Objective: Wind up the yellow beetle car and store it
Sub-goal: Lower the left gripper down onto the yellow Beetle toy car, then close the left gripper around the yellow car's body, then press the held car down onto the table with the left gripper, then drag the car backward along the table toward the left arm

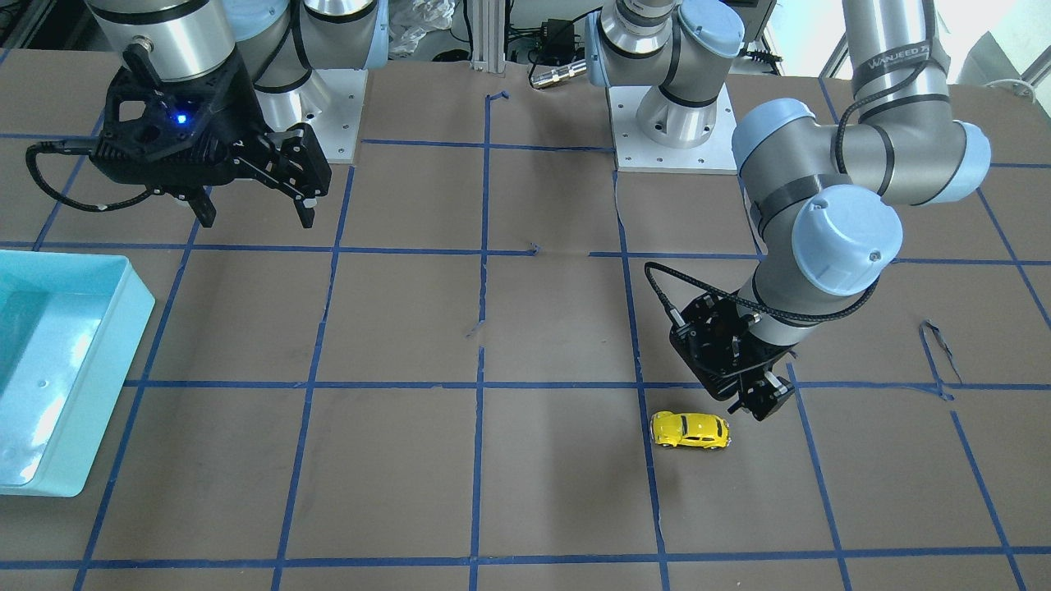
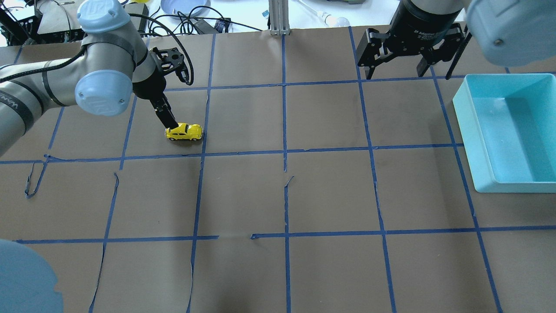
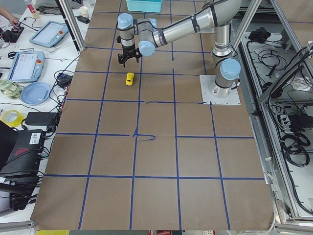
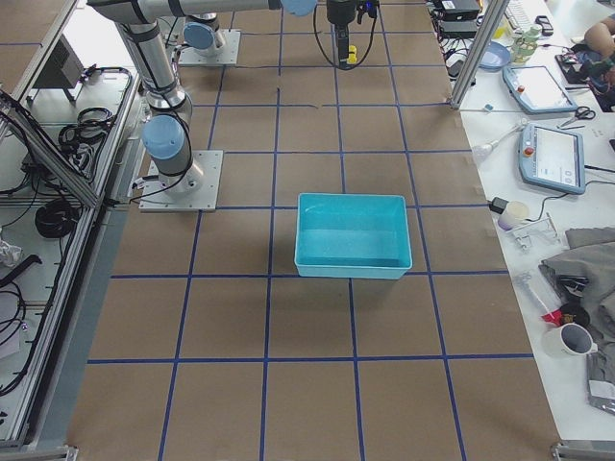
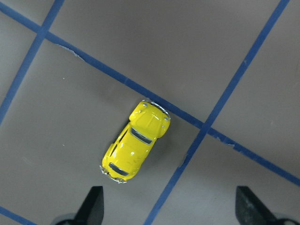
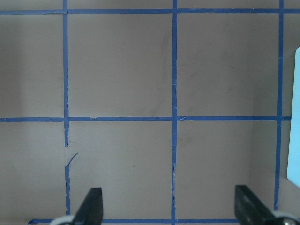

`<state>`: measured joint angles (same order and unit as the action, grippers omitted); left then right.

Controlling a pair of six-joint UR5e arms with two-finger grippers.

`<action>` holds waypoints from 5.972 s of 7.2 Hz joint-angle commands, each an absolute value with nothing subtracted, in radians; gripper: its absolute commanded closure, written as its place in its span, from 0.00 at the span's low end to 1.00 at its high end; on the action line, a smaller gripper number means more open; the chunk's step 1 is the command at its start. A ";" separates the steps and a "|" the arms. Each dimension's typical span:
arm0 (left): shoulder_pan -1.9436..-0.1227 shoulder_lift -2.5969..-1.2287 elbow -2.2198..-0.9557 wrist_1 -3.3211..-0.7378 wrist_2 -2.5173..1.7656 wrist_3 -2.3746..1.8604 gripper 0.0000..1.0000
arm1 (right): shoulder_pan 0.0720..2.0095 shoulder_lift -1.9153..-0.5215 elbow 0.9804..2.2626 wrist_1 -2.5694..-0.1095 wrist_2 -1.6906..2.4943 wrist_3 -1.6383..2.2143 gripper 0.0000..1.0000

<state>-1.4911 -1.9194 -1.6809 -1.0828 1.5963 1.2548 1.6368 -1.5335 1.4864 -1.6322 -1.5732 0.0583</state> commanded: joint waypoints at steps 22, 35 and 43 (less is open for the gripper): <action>-1.459 -2.075 -1.778 -0.815 1.528 1.572 0.18 | 1.637 -1.534 1.486 -1.632 -1.574 0.058 0.00; -1.385 -2.068 -1.786 -0.804 1.529 1.675 0.87 | 1.637 -1.532 1.486 -1.632 -1.574 0.060 0.00; -1.298 -2.071 -1.792 -0.804 1.493 1.771 0.89 | 1.637 -1.534 1.486 -1.632 -1.574 0.060 0.00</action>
<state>-1.3191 -2.0720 -1.7916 -0.8040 1.4946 1.7423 1.6367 -1.5340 1.4864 -1.6322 -1.5739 0.0599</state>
